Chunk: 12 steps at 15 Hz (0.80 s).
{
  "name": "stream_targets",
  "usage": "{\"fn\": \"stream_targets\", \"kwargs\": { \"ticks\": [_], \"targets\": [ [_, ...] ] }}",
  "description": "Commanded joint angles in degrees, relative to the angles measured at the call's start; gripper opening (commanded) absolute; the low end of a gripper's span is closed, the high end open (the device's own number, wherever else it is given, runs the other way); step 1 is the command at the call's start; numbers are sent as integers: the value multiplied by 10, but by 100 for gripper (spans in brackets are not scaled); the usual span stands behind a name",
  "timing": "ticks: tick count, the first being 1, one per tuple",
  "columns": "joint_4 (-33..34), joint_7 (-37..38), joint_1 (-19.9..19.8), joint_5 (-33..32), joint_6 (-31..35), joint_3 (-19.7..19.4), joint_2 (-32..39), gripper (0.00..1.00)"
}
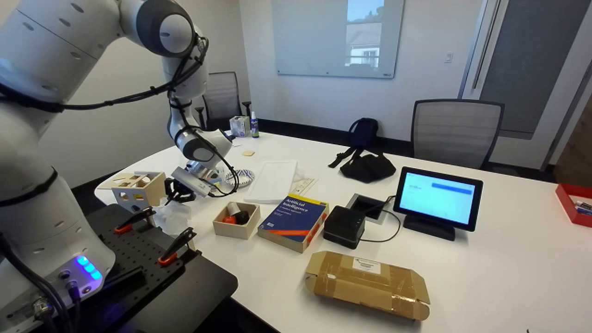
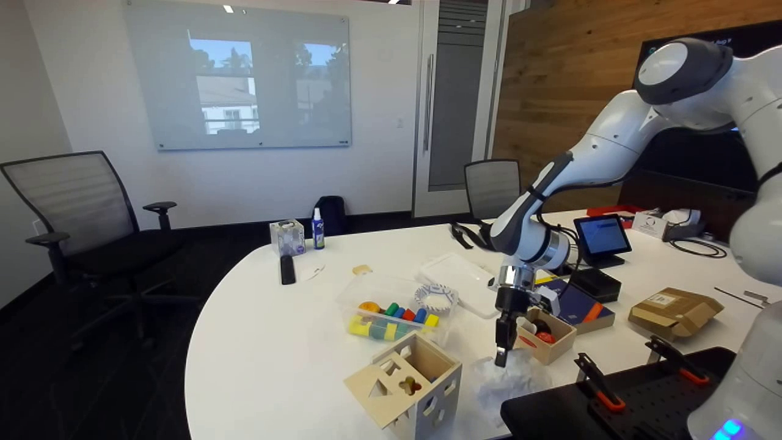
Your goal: Use the paper towel to wipe the book
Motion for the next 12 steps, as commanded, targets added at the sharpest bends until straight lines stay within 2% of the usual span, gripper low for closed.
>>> {"fn": "stream_targets", "kwargs": {
  "ticks": [1, 7, 8, 9, 10, 12],
  "targets": [
    [12, -37, 32, 30, 33, 1, 19, 0],
    [25, -56, 39, 37, 96, 15, 41, 0],
    [26, -58, 35, 36, 102, 19, 44, 27],
    [26, -62, 30, 37, 110, 24, 47, 28],
    [24, -62, 27, 37, 119, 28, 46, 33],
    [21, -64, 20, 35, 130, 34, 45, 48]
  ]
}}
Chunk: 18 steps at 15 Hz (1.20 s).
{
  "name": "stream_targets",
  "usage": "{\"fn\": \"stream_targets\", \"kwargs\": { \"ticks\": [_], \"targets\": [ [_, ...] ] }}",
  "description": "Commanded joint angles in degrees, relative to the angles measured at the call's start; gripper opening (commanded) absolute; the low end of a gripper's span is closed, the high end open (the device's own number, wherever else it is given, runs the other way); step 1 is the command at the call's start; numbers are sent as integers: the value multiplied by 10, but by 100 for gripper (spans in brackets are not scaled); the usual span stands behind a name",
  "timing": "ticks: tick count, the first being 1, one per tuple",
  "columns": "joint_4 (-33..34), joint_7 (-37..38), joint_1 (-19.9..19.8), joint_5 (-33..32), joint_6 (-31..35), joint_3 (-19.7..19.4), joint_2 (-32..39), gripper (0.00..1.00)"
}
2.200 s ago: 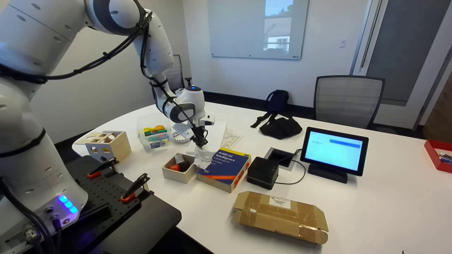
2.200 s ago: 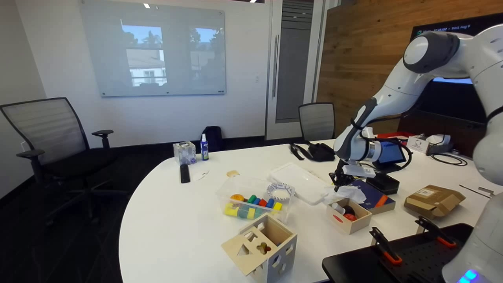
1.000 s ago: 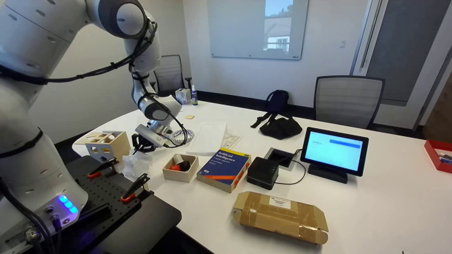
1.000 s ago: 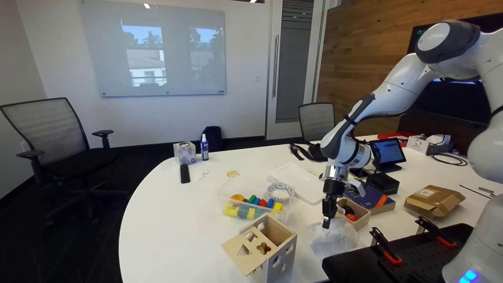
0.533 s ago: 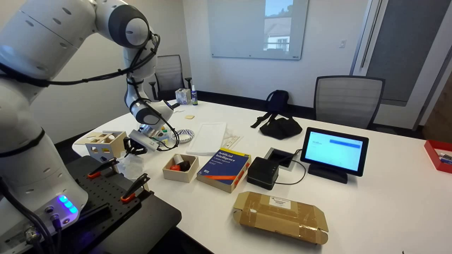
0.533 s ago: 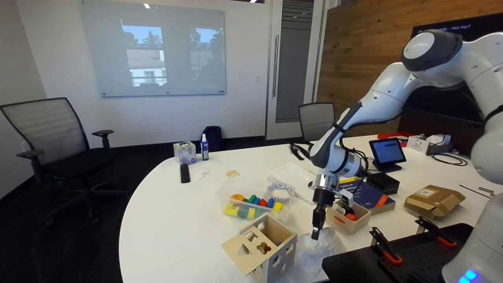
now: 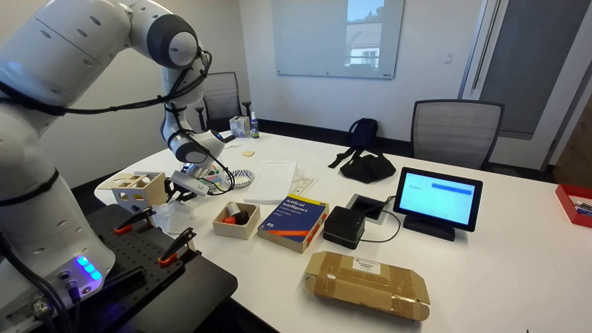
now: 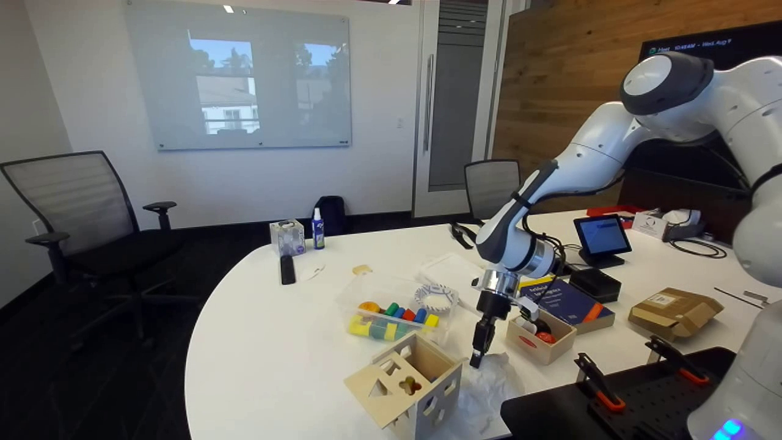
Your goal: Use the paper towel to wipe the book
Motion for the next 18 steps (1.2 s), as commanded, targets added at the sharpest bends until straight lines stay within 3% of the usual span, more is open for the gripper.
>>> {"fn": "stream_targets", "kwargs": {
  "ticks": [1, 7, 11, 14, 18],
  "targets": [
    [-5, -22, -19, 12, 27, 21, 1, 57],
    [-2, -5, -20, -1, -11, 21, -11, 99],
    [-26, 9, -17, -1, -2, 18, -59, 100],
    [-52, 32, -18, 10, 9, 17, -133, 100],
    [-61, 103, 12, 12, -4, -10, -244, 100]
  ]
}}
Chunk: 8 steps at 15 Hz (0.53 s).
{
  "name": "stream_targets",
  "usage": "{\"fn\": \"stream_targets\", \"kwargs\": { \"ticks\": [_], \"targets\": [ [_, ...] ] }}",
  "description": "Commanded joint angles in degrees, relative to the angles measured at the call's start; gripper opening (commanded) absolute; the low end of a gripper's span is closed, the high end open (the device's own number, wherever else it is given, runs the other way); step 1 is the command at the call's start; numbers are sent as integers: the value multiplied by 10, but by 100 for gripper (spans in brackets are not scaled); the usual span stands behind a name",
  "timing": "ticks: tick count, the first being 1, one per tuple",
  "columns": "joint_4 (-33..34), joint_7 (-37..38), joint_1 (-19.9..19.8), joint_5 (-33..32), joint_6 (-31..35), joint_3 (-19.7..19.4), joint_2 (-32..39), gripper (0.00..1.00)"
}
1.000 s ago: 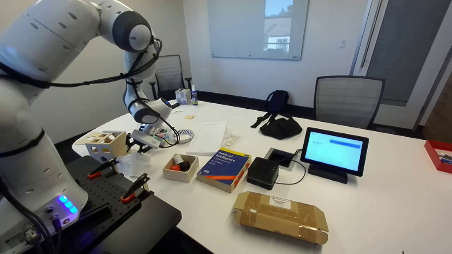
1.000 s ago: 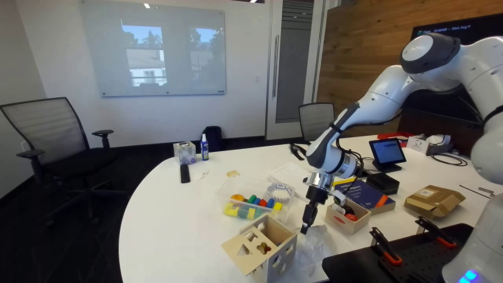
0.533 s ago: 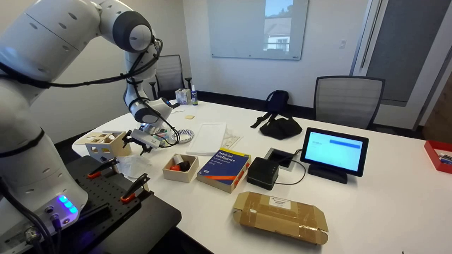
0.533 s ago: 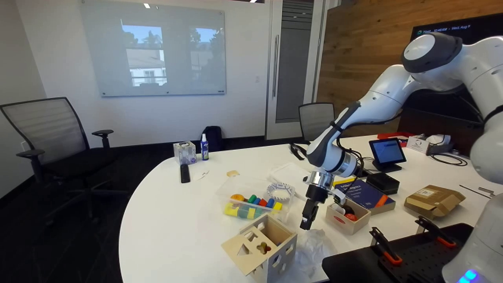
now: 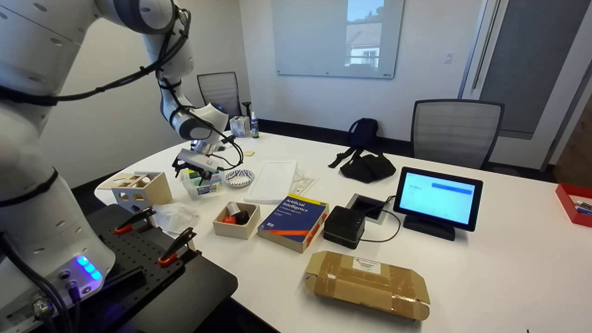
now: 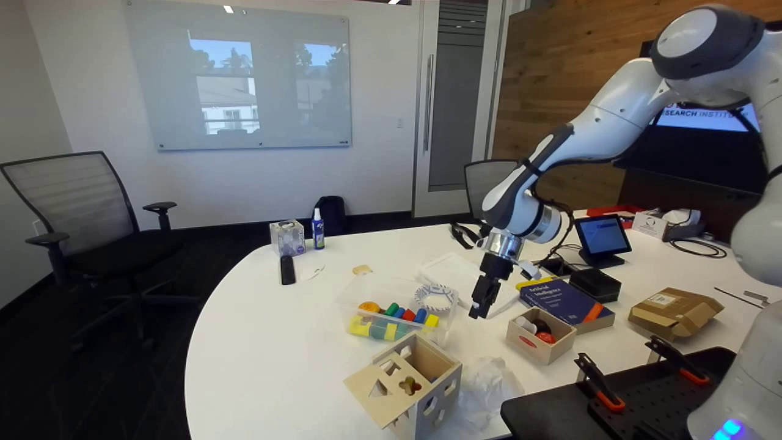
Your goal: Use the paper towel to wipe the book
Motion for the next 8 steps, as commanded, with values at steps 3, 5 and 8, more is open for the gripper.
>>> {"fn": "stream_targets", "kwargs": {
  "ticks": [3, 5, 8],
  "targets": [
    [-27, 111, 81, -7, -21, -73, -164, 100],
    [-23, 147, 116, -27, -28, -110, -185, 100],
    [-16, 189, 155, -61, -41, -154, -199, 100]
  ]
}}
